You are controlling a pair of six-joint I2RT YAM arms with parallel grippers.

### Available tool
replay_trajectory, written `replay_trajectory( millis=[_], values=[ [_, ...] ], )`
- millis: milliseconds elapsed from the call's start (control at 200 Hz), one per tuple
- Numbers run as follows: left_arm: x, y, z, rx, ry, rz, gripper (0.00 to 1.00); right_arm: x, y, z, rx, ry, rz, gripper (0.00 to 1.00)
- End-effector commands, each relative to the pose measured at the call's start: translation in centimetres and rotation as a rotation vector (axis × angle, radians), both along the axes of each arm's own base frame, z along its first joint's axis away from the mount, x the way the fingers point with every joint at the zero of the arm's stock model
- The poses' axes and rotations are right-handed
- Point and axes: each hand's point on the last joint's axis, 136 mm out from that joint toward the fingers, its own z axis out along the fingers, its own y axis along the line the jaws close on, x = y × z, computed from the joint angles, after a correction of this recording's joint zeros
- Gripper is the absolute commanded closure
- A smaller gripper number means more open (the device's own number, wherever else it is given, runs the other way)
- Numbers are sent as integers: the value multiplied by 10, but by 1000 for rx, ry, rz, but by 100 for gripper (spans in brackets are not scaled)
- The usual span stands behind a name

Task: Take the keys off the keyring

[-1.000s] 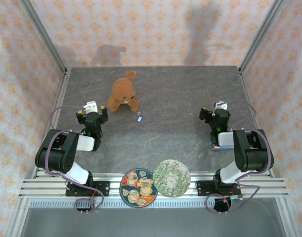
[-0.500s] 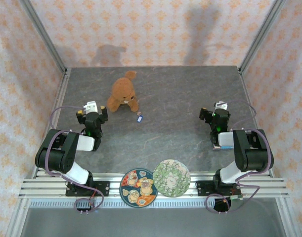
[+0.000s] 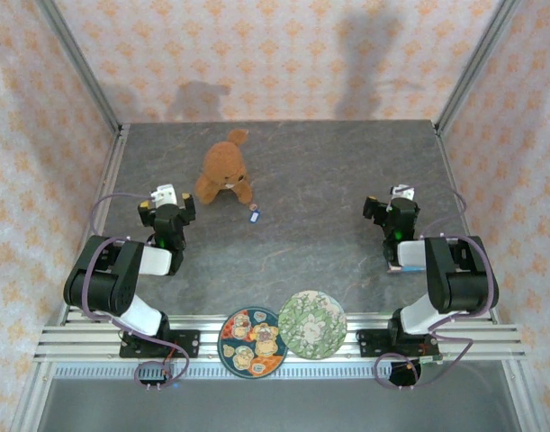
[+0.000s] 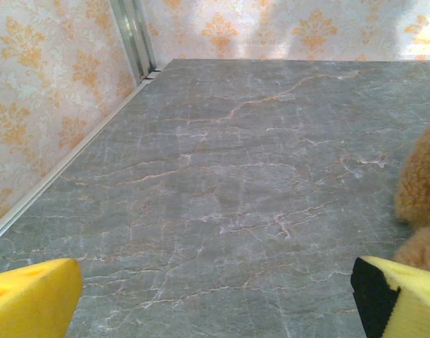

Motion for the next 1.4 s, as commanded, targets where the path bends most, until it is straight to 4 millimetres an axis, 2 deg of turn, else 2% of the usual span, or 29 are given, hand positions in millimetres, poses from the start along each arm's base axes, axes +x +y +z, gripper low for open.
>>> replay_trajectory(
  millis=[0,120,255,310,325,375,400,455,495,576,621,656,696,786,871,996,1151,1311,1396],
  values=[
    [-2,2,13,-18,-33,3,0,9,4,31,9,-20,18,1],
    [-8,6,38,15,-46,61,0,6,8,58,15,-41,44,1],
    [-12,15,72,2,-61,126,0,3,16,107,86,-142,59,1],
    [-19,18,90,-64,-128,160,0,2,16,119,137,-153,38,1],
    [-21,19,95,-89,-146,166,0,0,15,131,153,-179,29,1],
    [-26,18,106,-193,-208,158,0,-3,12,146,249,-203,-22,1],
    [-29,17,112,-257,-248,154,0,-7,7,146,317,-184,-90,1],
    [-39,19,118,-364,-333,162,0,-21,-15,137,460,-130,-320,1],
    [-46,21,120,-429,-411,165,0,-19,-12,135,516,-110,-319,1],
    [-54,16,125,-515,-459,128,0,-8,14,133,618,-67,-198,1],
    [-56,9,123,-528,-384,102,0,-4,29,131,693,-42,-146,0],
    [-57,1,119,-539,-316,74,0,-2,41,134,733,-24,-98,5],
    [-57,-10,120,-563,-269,21,0,3,54,125,749,39,-62,9],
    [-61,-32,114,-610,-167,-80,12,7,87,115,724,148,15,15],
    [-70,-45,101,-687,-98,-115,19,11,126,108,728,215,128,26],
    [-83,-65,81,-791,-4,-168,28,17,169,87,681,322,188,34],
    [-96,-96,64,-891,113,-250,31,26,225,54,636,449,261,46],
    [-108,-127,52,-881,198,-330,30,32,275,24,587,551,320,49],
    [-113,-137,45,-883,228,-351,30,35,297,9,574,598,340,51]
  ],
)
